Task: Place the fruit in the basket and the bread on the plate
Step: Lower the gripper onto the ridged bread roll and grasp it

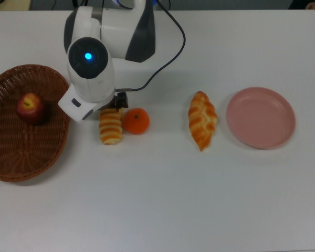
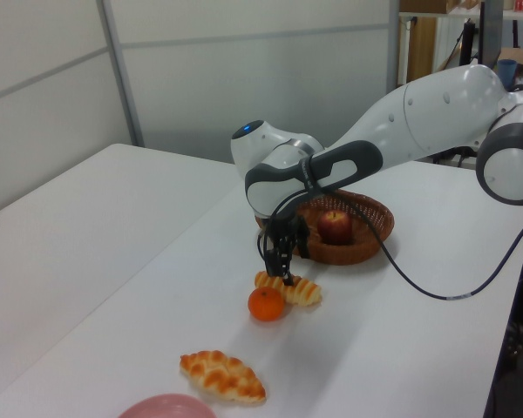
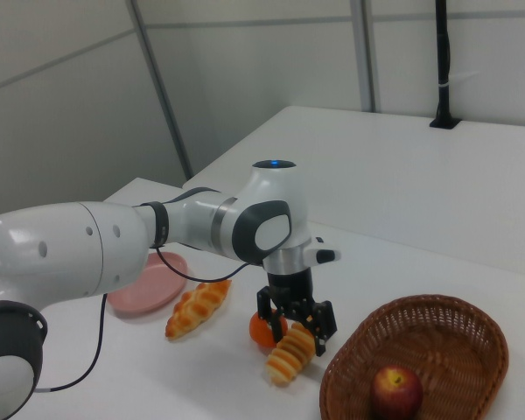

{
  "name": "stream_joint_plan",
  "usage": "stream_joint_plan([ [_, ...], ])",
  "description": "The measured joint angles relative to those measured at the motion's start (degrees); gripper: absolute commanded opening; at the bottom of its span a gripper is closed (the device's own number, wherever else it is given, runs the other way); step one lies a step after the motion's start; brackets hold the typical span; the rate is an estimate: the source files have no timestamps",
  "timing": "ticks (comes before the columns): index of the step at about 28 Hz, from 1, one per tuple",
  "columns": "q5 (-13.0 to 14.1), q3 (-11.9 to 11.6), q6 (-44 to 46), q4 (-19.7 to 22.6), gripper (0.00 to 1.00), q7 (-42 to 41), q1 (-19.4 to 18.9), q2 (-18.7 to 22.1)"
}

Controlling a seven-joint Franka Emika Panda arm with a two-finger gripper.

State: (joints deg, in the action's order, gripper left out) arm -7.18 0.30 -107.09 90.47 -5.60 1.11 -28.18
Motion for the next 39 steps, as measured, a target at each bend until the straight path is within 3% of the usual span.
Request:
stream_joint_plan([
  [3,0.00,0.00,0.00,0.08,0.61,0.45,-0.98,-0.08],
  [6,0.00,0.00,0.00,0.42,0.21,0.46,-1.54,-0.09],
  [8,0.00,0.00,0.00,0.72,0.11,0.46,-1.82,-0.12],
  [13,0.00,0.00,-0.01,1.08,0.00,0.46,-1.94,-0.13],
  [28,-0.01,-0.50,-0.04,0.89,0.00,0.46,-1.84,0.17],
  [33,0.00,-0.68,1.68,-0.07,0.00,0.46,-1.42,2.48],
  [39,0.36,-0.04,6.48,-1.35,0.00,0.46,-2.45,8.06],
])
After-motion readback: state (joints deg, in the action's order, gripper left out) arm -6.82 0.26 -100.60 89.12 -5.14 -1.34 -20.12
